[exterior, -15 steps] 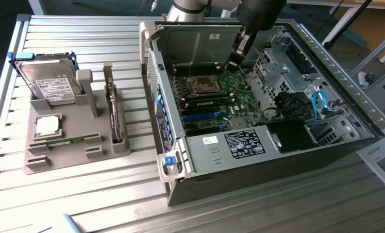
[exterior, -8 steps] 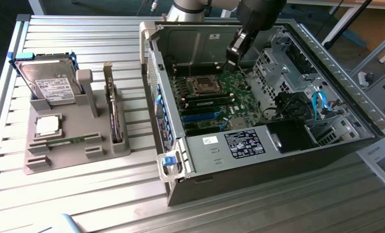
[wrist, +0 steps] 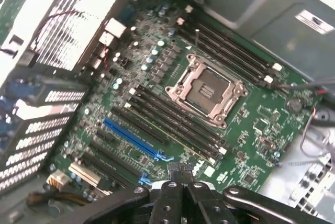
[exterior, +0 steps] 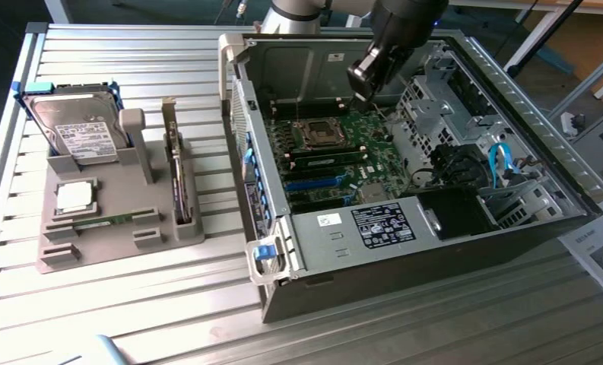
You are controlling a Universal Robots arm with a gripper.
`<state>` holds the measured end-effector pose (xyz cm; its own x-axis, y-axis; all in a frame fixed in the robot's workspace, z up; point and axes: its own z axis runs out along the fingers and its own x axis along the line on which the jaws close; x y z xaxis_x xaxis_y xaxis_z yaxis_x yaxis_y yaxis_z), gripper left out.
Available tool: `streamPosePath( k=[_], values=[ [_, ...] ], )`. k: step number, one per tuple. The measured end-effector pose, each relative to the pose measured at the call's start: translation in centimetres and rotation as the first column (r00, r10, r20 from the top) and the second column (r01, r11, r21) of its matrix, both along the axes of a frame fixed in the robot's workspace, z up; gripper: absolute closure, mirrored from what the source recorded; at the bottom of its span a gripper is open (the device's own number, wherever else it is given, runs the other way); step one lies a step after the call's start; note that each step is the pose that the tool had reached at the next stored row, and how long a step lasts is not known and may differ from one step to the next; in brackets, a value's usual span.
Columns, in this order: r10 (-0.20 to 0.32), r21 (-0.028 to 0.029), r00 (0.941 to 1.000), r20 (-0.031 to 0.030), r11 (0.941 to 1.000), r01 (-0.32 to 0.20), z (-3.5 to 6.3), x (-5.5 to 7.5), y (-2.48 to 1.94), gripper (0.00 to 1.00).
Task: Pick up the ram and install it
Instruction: 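Press down the ram until it locks into place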
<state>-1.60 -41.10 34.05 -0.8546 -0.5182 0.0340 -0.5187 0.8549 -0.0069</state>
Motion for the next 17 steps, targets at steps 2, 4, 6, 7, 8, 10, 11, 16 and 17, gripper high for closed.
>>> streamPosePath(
  k=[2,4,6,7,8,10,11,16,17],
  values=[
    [-0.058,0.0,0.9983,0.0,0.9983,0.058,0.0,0.0,0.0,0.9],
    [-0.129,0.0,0.9917,0.0,0.9917,0.129,0.0,0.0,0.0,0.9],
    [-0.209,0.0001,0.978,0.0,0.978,0.209,0.0,0.0,0.0,0.9],
    [-0.229,0.0,0.9735,0.0001,0.9735,0.229,0.0,0.0,0.0,0.9],
    [-0.255,0.0,0.9669,0.0,0.9669,0.255,0.0,0.0,0.0,0.9],
    [-0.315,0.0,0.949,0.0,0.949,0.315,0.0,0.0,0.0,0.9],
    [-0.346,0.0,0.9382,0.0,0.9382,0.346,0.0,0.0,0.0,0.9],
    [-0.456,0.0,0.8899,0.0,0.8899,0.456,0.0,0.0,0.0,0.9],
    [-0.472,0.0,0.8818,0.0,0.8818,0.472,0.0,0.0,0.0,0.9]
  ],
)
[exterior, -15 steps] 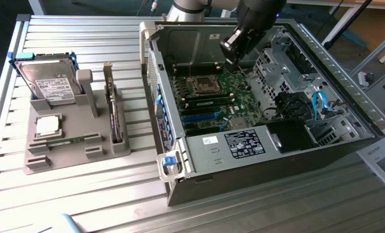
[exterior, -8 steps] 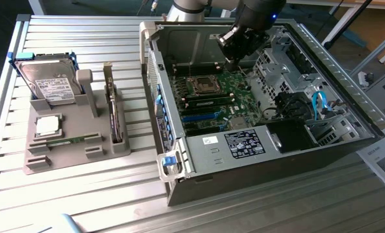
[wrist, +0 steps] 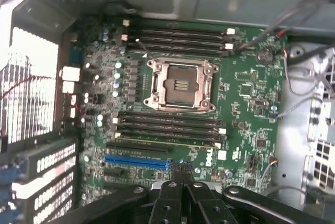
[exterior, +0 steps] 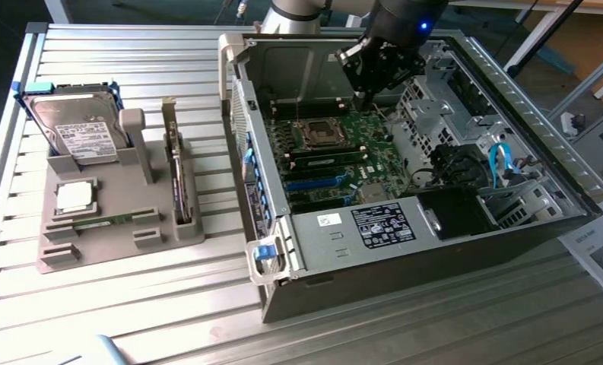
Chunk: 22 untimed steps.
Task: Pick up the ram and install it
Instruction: 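Press down the ram until it locks into place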
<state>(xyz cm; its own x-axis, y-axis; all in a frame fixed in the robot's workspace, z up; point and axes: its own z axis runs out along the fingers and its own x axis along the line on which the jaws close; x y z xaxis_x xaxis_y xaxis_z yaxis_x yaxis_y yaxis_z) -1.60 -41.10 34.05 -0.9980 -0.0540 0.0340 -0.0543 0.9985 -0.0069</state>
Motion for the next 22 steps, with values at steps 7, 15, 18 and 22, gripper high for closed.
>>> streamPosePath(
  k=[7,15,18,22],
  values=[
    [-0.057,0.0,0.9984,0.0,0.9984,0.057,0.0,0.0,0.0,0.9],
    [-0.057,0.0009,0.9982,0.0175,0.9984,0.057,0.0,-0.11,0.0,0.9],
    [-0.047,0.0008,0.9987,0.018,0.9989,0.047,0.0,-0.14,0.0,0.9],
    [-0.044,0.0009,0.9989,0.0182,0.9991,0.044,0.0,-0.14,0.0,0.9]
  ],
)
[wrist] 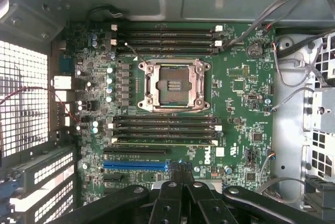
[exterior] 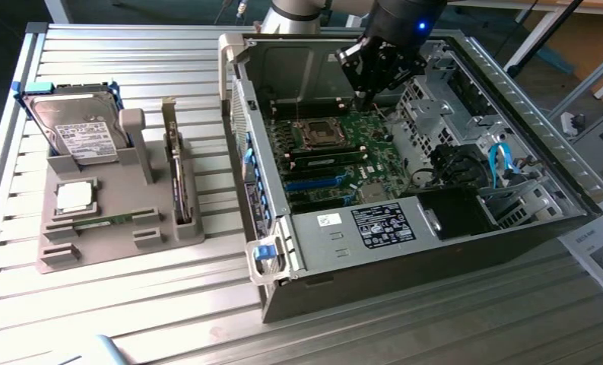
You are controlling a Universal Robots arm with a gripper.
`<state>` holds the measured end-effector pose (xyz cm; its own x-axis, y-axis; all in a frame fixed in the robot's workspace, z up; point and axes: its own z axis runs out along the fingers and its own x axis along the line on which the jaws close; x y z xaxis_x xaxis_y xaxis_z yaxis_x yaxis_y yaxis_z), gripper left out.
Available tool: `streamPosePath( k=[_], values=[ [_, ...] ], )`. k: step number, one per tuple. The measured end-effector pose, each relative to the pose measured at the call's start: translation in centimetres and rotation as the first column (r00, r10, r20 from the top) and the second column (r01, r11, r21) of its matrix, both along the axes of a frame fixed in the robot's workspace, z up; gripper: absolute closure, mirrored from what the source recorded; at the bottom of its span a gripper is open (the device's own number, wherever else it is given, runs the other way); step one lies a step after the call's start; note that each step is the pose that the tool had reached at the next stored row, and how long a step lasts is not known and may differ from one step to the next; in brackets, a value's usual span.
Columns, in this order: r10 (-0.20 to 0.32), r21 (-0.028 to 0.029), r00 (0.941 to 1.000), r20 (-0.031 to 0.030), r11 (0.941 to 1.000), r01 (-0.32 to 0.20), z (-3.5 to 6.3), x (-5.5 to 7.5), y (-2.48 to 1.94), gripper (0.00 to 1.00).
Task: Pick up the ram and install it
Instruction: 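Press down the ram until it locks into place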
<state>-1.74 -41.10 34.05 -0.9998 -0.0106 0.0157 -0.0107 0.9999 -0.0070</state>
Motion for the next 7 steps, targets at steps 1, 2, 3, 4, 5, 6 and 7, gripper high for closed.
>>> streamPosePath(
  k=[1,2,3,4,5,6,7],
  values=[
    [0.002,0.0,1.0,0.0002,1.0,-0.002,0.0,0.0,0.0,0.9],
    [0.003,0.0,1.0,0.0003,1.0,-0.003,0.0,0.0,0.0,0.9],
    [0.003,0.0,1.0,0.0003,1.0,-0.003,0.0,0.0,0.0,0.9],
    [0.003,0.0,1.0,0.0003,1.0,-0.003,0.0,0.0,0.0,0.9],
    [0.003,0.0,1.0,0.0003,1.0,-0.003,0.0,0.0,0.0,0.9],
    [0.003,0.0,1.0,0.0003,1.0,-0.003,0.0,0.0,0.0,0.9],
    [0.003,0.0,1.0,0.0002,1.0,-0.003,0.0,0.0,0.0,0.9]
  ],
)
